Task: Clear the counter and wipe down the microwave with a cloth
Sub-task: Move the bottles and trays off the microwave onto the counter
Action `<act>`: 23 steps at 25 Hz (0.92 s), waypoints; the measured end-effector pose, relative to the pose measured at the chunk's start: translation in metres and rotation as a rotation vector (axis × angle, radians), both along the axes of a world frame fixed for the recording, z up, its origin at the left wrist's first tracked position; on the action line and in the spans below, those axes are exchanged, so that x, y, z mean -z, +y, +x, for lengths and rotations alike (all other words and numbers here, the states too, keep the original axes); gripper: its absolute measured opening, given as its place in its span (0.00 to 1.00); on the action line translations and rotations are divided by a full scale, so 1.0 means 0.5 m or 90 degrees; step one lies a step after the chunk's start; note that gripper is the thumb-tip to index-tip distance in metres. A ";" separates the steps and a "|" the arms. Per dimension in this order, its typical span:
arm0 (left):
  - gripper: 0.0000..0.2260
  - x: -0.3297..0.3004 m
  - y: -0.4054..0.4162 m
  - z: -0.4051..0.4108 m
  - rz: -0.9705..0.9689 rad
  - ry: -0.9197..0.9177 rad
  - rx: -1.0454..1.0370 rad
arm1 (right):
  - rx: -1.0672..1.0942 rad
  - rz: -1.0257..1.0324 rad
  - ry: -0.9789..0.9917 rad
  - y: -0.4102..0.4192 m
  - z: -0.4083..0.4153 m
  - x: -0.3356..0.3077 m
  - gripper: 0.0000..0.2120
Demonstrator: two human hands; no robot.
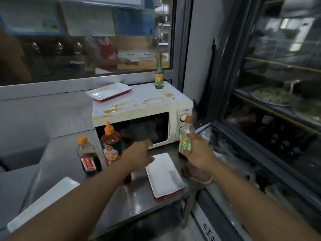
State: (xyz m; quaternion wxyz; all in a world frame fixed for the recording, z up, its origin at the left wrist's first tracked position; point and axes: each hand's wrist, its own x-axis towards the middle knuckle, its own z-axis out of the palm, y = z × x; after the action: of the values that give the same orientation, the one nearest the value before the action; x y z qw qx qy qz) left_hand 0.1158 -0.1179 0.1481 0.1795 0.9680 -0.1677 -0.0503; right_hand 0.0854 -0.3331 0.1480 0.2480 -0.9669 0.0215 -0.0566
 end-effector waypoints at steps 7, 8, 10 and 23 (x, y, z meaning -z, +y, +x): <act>0.23 0.058 -0.052 0.124 0.000 0.006 0.011 | 0.114 0.065 -0.010 -0.066 0.123 0.078 0.28; 0.23 0.065 -0.058 0.137 -0.005 0.006 0.006 | 0.125 0.074 -0.010 -0.073 0.141 0.087 0.28; 0.23 0.081 -0.072 0.162 -0.006 0.004 0.004 | 0.139 0.084 -0.006 -0.086 0.177 0.106 0.30; 0.23 0.154 -0.127 0.250 0.005 0.022 -0.072 | 0.115 0.198 -0.061 -0.128 0.303 0.224 0.24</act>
State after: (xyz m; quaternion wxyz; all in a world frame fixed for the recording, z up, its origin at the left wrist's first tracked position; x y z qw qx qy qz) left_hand 0.2406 -0.1815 0.0710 0.1810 0.9757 -0.1093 -0.0574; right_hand 0.2371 -0.3971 0.0358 0.3891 -0.9072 0.1046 -0.1206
